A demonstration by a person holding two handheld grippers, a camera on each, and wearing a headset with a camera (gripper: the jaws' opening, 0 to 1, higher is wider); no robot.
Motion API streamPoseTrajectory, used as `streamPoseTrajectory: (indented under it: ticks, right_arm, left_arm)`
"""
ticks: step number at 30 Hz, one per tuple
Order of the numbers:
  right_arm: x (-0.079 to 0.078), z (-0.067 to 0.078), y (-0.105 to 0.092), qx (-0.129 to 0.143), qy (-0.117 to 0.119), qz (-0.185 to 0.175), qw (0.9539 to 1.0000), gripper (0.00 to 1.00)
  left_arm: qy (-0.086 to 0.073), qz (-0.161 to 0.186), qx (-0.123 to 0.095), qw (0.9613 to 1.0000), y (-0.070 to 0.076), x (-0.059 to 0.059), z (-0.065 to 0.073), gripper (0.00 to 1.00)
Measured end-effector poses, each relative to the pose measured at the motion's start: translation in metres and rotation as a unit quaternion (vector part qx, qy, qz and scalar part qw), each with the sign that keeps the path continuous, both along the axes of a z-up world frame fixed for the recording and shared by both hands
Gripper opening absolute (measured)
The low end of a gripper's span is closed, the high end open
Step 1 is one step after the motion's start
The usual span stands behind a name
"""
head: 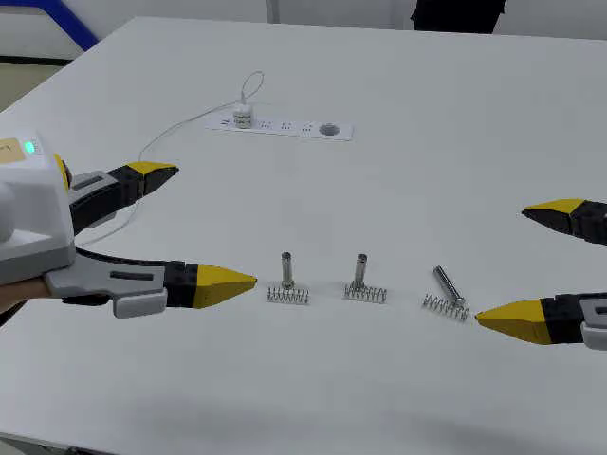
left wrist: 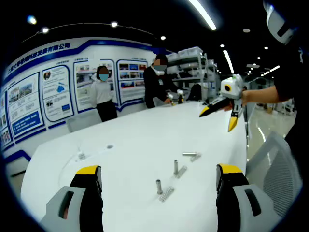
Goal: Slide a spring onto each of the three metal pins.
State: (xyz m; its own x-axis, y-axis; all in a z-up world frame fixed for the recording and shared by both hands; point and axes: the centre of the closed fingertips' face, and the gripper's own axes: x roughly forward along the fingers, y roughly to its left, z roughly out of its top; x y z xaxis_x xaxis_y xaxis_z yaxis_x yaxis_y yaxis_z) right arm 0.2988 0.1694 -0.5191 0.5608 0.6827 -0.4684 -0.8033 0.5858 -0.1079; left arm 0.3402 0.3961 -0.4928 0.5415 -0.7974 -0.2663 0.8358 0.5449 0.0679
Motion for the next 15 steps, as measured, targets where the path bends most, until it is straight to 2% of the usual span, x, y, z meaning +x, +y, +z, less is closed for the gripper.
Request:
streamPoseTrajectory:
  ticks: [15]
  right_arm:
    - [-0.0007, -0.0014, -0.0006, 0.000, 0.001, -0.001, 1.0000, 0.81]
  left_arm:
    - [0.005, -0.014, 0.006, 0.9999, -0.0054, -0.0047, -0.0025, 1.00]
